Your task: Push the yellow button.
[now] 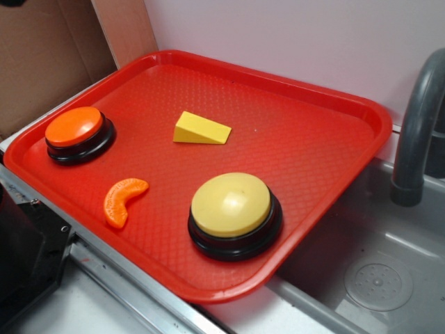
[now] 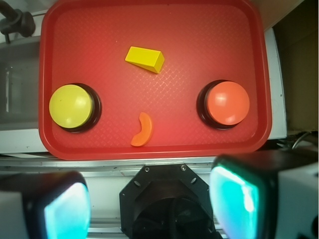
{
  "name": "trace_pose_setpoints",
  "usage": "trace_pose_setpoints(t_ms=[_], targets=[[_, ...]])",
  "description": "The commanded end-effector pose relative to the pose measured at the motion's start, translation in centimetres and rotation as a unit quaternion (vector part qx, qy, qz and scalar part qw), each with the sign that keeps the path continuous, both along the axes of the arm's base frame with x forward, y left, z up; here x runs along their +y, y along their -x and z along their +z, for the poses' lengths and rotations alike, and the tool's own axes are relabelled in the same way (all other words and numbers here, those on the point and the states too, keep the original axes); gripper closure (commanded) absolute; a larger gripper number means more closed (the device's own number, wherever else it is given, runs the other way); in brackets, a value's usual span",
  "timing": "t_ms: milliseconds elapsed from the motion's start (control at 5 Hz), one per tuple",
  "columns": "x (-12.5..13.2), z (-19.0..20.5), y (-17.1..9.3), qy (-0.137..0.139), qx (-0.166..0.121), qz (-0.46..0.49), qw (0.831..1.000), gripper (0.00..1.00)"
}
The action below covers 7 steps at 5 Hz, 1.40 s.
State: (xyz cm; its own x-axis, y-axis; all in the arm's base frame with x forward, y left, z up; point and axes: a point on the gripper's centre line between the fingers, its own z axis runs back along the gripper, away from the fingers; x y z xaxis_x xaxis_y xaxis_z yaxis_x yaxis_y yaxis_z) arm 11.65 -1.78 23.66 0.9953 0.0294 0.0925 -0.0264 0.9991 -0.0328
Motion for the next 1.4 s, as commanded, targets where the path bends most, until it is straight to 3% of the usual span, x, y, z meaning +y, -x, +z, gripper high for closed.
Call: trace_pose_setpoints(t_ms=[0, 200, 400, 600, 800, 1000, 1200], targets=[[0.0, 0.0, 0.0, 0.000, 0.000, 0.000, 1.000, 0.00], [-5.0, -3.3, -4.8, -0.020, 0.011, -0.122, 0.992, 0.00], [-9.6, -6.2, -6.2, -0.016, 0.015, -0.227, 0.974, 0.00], [-13.2, -9.3, -7.0, -0.012, -0.009, -0.320, 0.947, 0.00], [-14.6, -11.7, -5.7, -0.012, -0.007, -0.343, 0.939, 0.00], [-15.2, -14.7, -6.1, -0.032, -0.007, -0.341, 0.940, 0.00], [-14.0, -16.1, -5.9, -0.039, -0.008, -0.339, 0.940, 0.00]])
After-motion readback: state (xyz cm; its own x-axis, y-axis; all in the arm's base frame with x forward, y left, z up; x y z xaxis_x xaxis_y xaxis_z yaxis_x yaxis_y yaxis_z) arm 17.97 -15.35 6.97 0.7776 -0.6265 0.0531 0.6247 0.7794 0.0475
